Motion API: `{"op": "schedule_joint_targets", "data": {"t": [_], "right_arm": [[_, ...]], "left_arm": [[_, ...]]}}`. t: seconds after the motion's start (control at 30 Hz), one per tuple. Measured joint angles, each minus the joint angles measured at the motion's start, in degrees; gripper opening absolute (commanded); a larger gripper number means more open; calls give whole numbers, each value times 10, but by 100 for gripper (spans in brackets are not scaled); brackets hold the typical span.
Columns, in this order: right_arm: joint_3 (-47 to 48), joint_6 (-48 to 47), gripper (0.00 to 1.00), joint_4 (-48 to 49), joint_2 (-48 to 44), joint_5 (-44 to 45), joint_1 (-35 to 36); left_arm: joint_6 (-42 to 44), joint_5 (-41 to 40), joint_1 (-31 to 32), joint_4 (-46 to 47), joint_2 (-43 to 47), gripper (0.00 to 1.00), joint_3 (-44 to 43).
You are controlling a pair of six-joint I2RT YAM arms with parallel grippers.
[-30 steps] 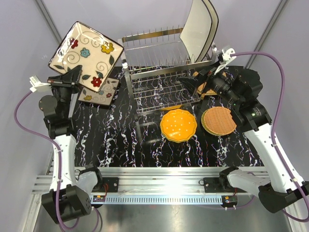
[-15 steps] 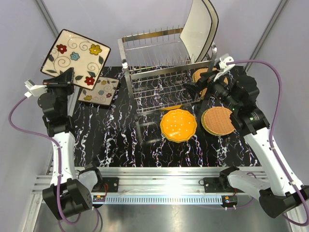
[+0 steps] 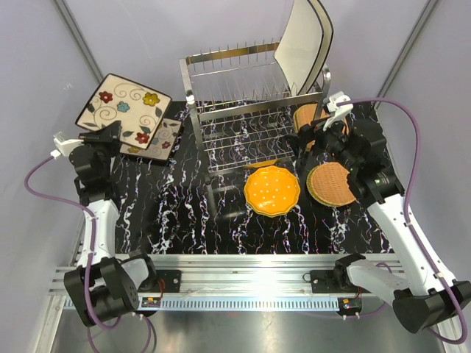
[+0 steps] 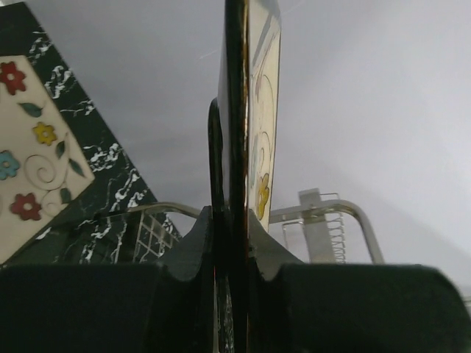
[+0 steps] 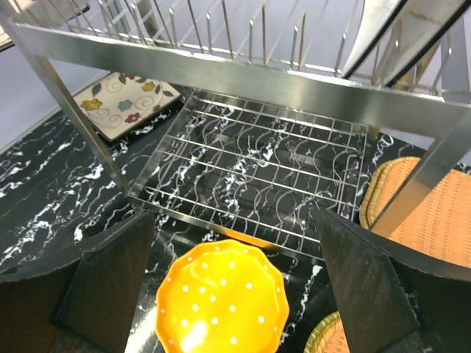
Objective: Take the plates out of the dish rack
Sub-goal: Place the plate on the table
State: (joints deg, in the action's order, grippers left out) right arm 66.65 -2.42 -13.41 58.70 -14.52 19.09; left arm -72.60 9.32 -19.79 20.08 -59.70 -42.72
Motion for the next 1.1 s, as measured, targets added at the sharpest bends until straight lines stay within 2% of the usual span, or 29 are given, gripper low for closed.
{"op": "schedule_joint_targets", "data": {"t": [0.47, 0.9, 1.1], "right_arm": [[-47, -8, 100, -2, -10, 5, -19], [-73, -7, 100, -2, 3, 6, -31], [-76, -3, 100, -2, 29, 6, -42]], "left_arm": [[32, -6, -2, 28, -108, 0, 13], [55, -9, -1, 119, -314, 0, -6], [74, -20, 3, 147, -356, 0, -29]]}}
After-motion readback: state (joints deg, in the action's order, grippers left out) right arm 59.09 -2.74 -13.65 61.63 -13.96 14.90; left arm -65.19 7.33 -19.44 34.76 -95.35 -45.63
